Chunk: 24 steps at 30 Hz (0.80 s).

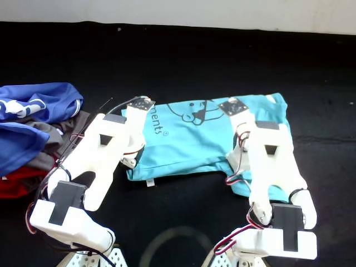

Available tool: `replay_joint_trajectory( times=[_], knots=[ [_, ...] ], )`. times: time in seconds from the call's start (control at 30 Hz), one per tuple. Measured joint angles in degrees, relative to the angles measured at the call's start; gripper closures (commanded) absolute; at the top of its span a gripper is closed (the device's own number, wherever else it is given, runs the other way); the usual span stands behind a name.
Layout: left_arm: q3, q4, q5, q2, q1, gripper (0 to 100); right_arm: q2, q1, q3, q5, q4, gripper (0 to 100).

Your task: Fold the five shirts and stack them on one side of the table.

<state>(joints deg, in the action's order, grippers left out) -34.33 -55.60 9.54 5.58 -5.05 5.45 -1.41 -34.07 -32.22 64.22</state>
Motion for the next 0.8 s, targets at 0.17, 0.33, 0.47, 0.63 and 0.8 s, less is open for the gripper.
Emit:
replay_joint_trajectory(
  times=[0.17,0.33,0.47,0.63,0.8],
  knots=[
    [0.0,0.0,0.0,0.0,0.0,99,0.0,1.9,9.5,-1.1,9.2,99.3],
    [0.0,0.0,0.0,0.0,0.0,99,0.0,3.8,13.3,-5.6,16.4,99.3],
    [0.0,0.0,0.0,0.0,0.0,99,0.0,3.8,12.0,-6.9,19.0,99.3],
    [0.0,0.0,0.0,0.0,0.0,99,0.0,3.8,4.7,-7.1,14.5,99.3],
    [0.0,0.0,0.0,0.0,0.0,99,0.0,3.8,-0.8,-7.1,9.0,99.3]
  ],
)
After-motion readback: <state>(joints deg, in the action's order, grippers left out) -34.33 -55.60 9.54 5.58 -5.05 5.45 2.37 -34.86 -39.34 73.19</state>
